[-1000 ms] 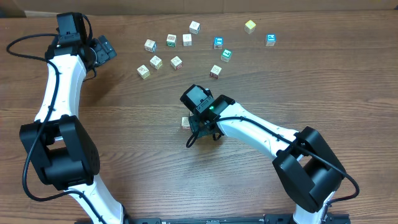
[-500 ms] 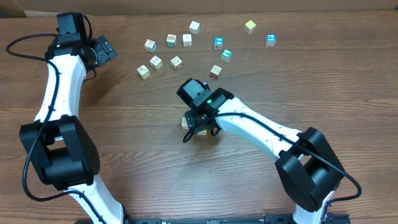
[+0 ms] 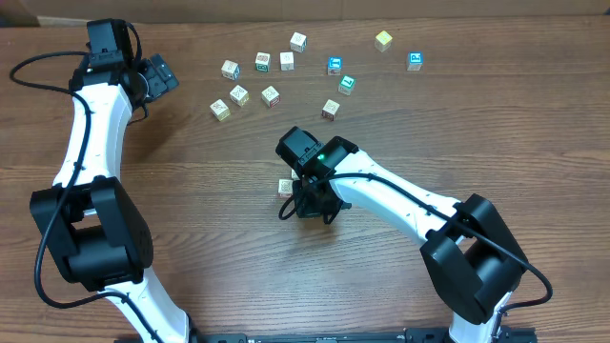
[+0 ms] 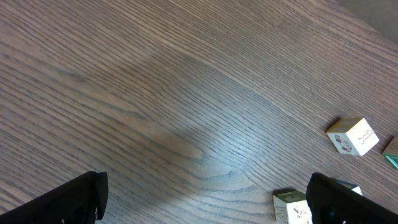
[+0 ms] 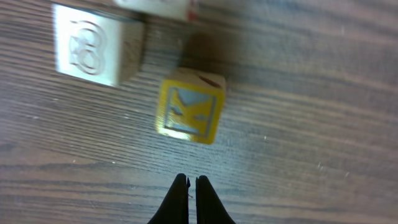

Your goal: Form a circle

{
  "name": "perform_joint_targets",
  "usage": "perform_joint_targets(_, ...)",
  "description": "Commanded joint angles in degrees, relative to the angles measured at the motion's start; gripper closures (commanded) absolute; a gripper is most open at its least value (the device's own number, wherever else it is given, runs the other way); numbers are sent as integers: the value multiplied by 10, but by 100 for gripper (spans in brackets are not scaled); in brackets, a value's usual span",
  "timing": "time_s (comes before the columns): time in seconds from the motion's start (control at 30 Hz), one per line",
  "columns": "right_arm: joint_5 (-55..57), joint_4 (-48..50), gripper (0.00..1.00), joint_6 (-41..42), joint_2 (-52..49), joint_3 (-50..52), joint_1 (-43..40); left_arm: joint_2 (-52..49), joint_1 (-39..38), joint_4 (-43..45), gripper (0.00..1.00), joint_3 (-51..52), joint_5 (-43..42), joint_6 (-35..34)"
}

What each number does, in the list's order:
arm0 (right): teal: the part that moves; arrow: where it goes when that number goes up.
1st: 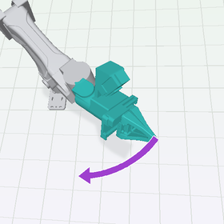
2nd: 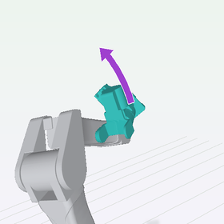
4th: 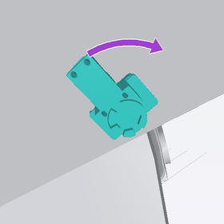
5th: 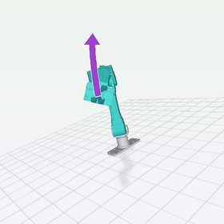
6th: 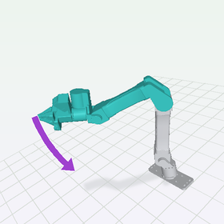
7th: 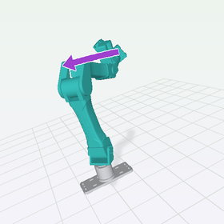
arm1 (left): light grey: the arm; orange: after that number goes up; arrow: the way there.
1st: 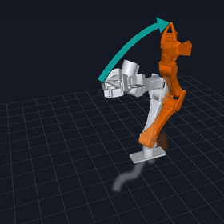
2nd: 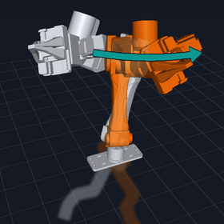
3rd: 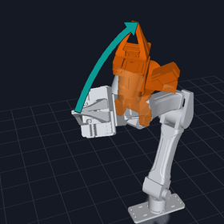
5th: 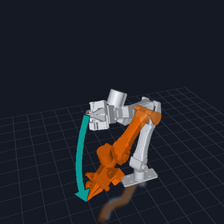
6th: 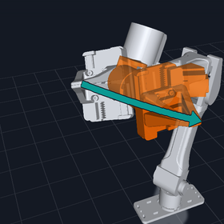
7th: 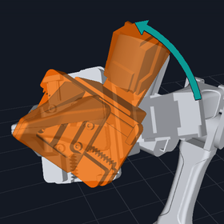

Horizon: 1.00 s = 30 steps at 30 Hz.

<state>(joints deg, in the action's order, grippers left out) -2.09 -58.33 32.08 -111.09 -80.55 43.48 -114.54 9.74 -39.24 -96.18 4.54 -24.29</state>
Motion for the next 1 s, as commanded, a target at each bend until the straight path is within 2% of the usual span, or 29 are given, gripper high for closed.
perform_joint_targets(0.0,-14,3,96,73,0,4,-1,7,-4,1,0,-6,-1,-2)
perform_joint_targets(0.2,-21,3,96,172,0,5,0,7,-4,1,0,-6,-1,-1)
perform_joint_targets(0.57,-42,31,96,220,0,34,0,7,-4,1,0,-6,-1,-2)
perform_joint_targets(0.97,-64,56,96,237,-31,34,-4,7,-4,1,0,-6,-1,-2)
